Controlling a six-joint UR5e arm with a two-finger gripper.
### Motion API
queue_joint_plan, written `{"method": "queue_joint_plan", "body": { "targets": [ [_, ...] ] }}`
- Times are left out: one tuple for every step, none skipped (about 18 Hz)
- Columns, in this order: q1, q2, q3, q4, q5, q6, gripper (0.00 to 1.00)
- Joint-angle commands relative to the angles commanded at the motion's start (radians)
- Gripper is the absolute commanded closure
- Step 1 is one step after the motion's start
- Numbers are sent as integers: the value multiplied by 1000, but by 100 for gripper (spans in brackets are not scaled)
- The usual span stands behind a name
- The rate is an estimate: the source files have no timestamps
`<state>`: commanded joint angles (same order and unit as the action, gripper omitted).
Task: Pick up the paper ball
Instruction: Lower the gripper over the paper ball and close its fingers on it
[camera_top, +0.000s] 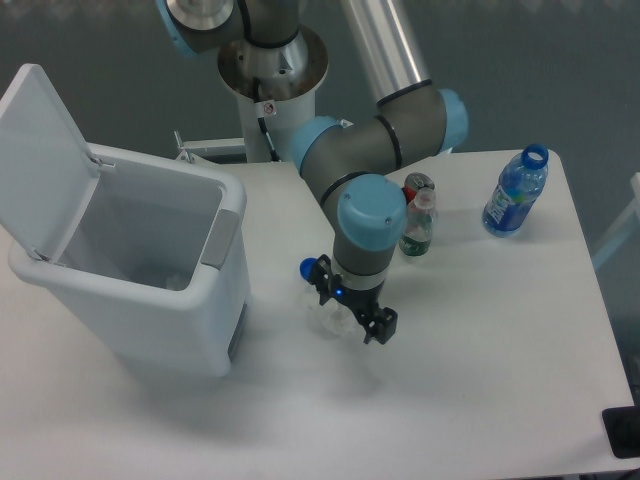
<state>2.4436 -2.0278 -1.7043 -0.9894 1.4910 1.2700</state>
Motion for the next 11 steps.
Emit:
{"method": "queue_joint_plan", "body": {
  "targets": [
    [-2,-12,0,0,2,26,0],
    [-2,-23,-2,-2,5,44,0],
    [-3,-26,-3,-5,6,46,0],
    [-5,-28,-9,-5,6,49,0],
    [-5,-29,-11,-5,6,51,0],
    [-5,-34,-9,-5,8,51,0],
    [-5,-38,-11,-3,8,51,0],
    [-5,-40,-14,-5,12,49,0],
    [-9,-45,-23,-3,26,49,0],
    [-17,-49,-23,-2,38,49,0],
    [-17,-54,-23,0,49,49,0]
  ]
}}
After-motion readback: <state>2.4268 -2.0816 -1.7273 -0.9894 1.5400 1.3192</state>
